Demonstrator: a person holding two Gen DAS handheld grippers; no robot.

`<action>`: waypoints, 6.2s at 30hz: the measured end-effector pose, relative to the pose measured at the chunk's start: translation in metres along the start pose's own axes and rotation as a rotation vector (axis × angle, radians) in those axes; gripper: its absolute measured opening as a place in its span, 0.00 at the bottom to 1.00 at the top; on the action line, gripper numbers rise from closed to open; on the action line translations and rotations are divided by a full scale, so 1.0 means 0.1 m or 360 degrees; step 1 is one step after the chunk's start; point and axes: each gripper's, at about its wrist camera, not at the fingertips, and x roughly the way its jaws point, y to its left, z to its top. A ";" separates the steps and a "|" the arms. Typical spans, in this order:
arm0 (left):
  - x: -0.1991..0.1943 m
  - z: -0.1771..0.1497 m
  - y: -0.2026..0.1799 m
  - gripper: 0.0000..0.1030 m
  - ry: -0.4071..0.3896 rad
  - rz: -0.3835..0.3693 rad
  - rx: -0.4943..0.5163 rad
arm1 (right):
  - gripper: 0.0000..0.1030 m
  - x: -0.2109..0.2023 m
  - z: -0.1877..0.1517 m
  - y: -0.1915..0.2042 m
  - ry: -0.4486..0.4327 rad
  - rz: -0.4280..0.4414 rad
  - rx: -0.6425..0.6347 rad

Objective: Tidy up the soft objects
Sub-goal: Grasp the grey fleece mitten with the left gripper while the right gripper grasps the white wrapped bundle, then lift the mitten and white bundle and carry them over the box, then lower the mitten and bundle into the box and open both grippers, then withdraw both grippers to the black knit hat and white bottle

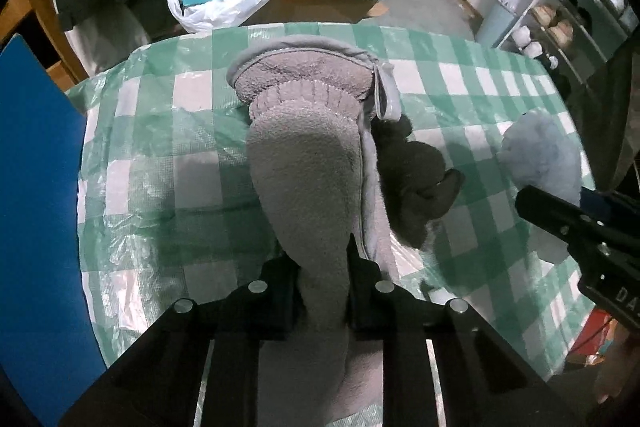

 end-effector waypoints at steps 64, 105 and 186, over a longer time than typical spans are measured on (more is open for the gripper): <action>-2.16 -0.45 0.71 0.16 -0.0604 0.0155 0.0034 | 0.39 -1.31 0.01 1.39 -0.0361 0.0186 -0.0414; -2.23 -0.74 1.98 0.16 -0.0557 0.0323 -0.0308 | 0.39 -1.02 0.22 2.86 -0.0245 0.0377 -0.0677; -1.83 -0.46 1.12 0.53 -0.0403 0.0249 -0.0108 | 0.54 -0.77 0.04 1.55 -0.0107 0.0230 -0.0340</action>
